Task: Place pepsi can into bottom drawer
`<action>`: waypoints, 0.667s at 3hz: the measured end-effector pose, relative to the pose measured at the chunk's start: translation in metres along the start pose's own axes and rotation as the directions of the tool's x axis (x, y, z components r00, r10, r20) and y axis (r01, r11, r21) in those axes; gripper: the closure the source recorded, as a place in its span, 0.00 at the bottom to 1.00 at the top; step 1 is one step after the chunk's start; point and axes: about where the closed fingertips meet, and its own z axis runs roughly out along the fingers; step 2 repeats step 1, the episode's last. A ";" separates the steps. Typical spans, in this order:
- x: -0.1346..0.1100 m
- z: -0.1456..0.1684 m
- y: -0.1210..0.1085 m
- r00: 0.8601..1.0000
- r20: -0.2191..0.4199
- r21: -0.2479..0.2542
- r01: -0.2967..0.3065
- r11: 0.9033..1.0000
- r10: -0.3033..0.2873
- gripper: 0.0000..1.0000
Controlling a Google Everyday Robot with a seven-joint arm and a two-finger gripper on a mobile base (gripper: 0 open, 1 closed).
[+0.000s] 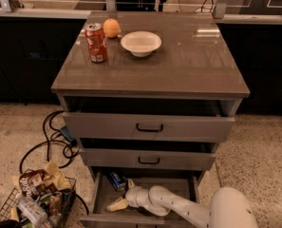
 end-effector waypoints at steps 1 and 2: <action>0.000 0.000 0.000 1.000 0.000 0.000 0.000 1.000 0.000 0.00; 0.000 0.000 0.000 1.000 0.000 0.000 0.000 1.000 0.000 0.00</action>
Offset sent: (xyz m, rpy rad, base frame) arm 0.0000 0.0000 0.0000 0.0000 0.0000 0.0000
